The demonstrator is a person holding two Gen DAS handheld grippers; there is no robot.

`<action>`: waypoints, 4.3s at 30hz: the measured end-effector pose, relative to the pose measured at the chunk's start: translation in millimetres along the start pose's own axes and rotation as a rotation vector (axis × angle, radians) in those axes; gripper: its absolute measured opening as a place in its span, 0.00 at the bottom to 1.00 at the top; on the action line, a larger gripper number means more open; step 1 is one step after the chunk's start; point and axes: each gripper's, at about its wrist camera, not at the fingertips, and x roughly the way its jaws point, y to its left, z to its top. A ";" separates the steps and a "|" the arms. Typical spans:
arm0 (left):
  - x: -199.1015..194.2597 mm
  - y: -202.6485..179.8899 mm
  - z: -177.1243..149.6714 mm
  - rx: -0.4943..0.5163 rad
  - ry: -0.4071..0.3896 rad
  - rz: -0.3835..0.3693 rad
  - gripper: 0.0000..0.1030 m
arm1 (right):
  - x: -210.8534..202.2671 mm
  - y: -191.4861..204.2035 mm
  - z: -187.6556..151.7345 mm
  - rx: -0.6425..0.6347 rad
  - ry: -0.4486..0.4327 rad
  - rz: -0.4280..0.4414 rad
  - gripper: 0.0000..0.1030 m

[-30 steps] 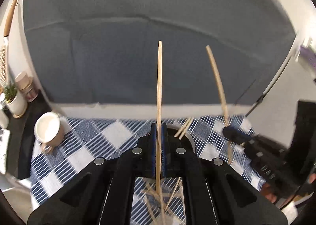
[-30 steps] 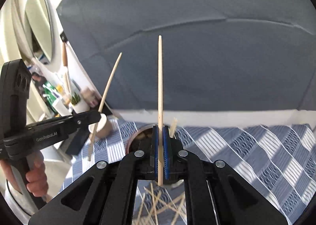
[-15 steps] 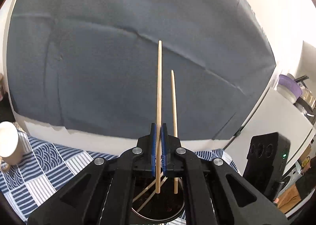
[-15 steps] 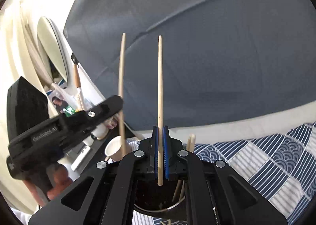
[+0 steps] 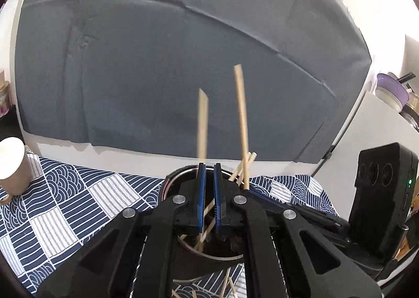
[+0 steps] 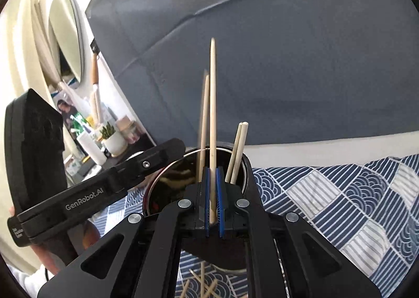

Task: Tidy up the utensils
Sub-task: 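Open both grippers to release the sticks into the black holder, then lower both grippers to the remaining sticks and close each on one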

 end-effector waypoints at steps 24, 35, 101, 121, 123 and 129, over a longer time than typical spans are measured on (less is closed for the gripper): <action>-113.6 0.6 18.4 -0.013 0.023 0.167 0.64 | -78.1 52.1 28.5 -0.129 0.094 -0.125 0.27; -134.4 6.5 1.3 -0.008 0.085 0.214 0.86 | -118.4 53.8 20.1 -0.149 0.107 -0.195 0.37; 2.5 21.7 -160.8 0.212 0.636 0.303 0.95 | -17.7 -15.2 -174.6 0.138 0.605 -0.592 0.94; -21.0 25.2 -153.3 0.090 0.647 0.406 0.46 | -32.8 -14.6 -168.7 0.154 0.585 -0.620 0.28; -25.4 30.5 -151.5 0.064 0.649 0.423 0.30 | -35.4 -16.2 -166.4 0.134 0.593 -0.617 0.12; -40.2 45.6 -149.6 -0.025 0.665 0.444 0.05 | -51.5 -38.7 -161.2 0.190 0.625 -0.581 0.04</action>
